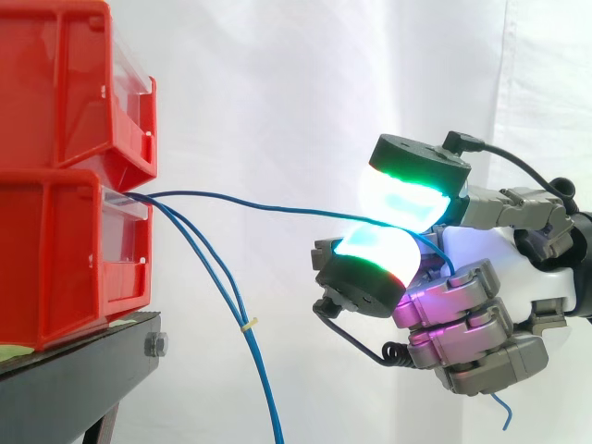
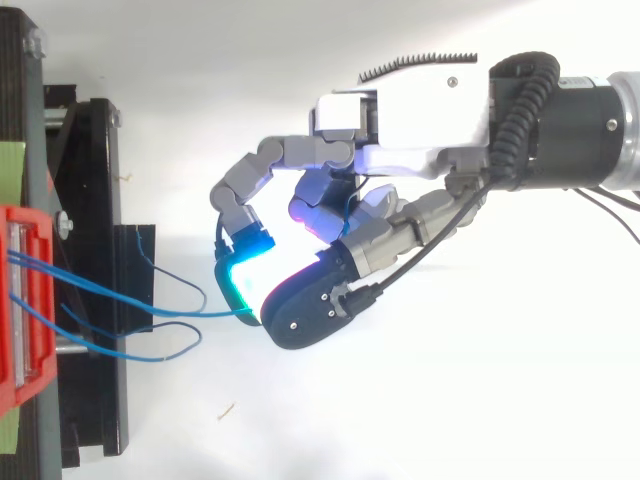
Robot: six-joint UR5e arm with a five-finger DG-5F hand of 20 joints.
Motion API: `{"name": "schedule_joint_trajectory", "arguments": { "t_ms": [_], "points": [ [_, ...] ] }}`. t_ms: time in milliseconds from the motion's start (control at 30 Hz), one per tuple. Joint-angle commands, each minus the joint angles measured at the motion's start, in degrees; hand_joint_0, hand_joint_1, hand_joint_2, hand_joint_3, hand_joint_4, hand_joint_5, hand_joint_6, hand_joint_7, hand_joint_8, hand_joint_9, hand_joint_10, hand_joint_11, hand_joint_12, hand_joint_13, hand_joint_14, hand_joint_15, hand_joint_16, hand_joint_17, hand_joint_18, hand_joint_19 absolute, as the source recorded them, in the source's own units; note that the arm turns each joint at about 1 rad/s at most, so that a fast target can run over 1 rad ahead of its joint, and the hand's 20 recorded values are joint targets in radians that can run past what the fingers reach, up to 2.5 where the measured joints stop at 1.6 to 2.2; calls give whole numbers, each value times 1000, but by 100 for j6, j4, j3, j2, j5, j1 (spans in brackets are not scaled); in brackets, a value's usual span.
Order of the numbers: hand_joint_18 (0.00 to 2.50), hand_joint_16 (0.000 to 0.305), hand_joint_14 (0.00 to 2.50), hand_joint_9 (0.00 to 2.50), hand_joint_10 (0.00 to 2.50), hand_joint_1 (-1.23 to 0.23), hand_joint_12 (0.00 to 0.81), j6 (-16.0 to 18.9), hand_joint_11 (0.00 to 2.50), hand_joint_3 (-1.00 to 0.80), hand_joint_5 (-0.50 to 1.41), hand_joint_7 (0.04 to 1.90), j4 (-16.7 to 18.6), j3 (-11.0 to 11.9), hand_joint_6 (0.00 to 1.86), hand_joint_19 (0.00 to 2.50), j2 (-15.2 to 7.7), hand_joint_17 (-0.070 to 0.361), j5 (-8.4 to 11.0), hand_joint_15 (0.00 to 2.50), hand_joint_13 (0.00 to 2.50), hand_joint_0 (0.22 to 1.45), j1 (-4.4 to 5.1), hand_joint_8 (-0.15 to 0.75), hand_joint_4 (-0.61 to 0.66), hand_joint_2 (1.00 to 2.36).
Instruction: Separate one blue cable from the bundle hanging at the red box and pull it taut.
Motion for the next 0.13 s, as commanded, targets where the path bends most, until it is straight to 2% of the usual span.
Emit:
{"name": "schedule_joint_trajectory", "arguments": {
  "t_ms": [0, 100],
  "points": [
    [1635, 46, 2500, 1042, 2500, -778, 354, 0, 1679, 117, -94, 1632, 0, 0, 875, 1647, 0, 104, 0, 1578, 1017, 659, 0, 283, -267, 1402],
    [1636, 47, 2500, 1043, 2500, -780, 346, 0, 1709, 118, -94, 1630, 0, 0, 875, 1649, 0, 106, 0, 1560, 1015, 660, 0, 284, -263, 1397]
  ]
}}
